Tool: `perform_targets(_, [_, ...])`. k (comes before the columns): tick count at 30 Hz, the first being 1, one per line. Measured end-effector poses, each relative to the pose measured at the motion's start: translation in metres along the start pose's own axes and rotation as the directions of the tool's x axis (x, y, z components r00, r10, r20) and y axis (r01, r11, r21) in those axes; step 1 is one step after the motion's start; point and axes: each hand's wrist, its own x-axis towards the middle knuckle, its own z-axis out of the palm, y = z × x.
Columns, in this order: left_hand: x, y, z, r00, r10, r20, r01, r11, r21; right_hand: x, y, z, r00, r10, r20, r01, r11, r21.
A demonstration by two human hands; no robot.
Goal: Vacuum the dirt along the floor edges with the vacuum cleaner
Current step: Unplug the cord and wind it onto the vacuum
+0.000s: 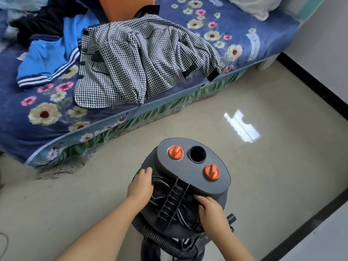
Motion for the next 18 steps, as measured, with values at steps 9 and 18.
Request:
perform_targets(9, [0.000, -0.036, -0.011, 0.984, 0.159, -0.087, -0.151, 0.984, 0.091, -0.004, 0.040, -0.029, 0.993, 0.051, -0.106, -0.036, 0.990, 0.138])
perform_targets(18, [-0.066, 0.023, 0.031, 0.997, 0.063, -0.050, -0.074, 0.961, -0.266, 0.026, 0.014, -0.035, 0.992, 0.080, 0.099, -0.107, 0.945, 0.309])
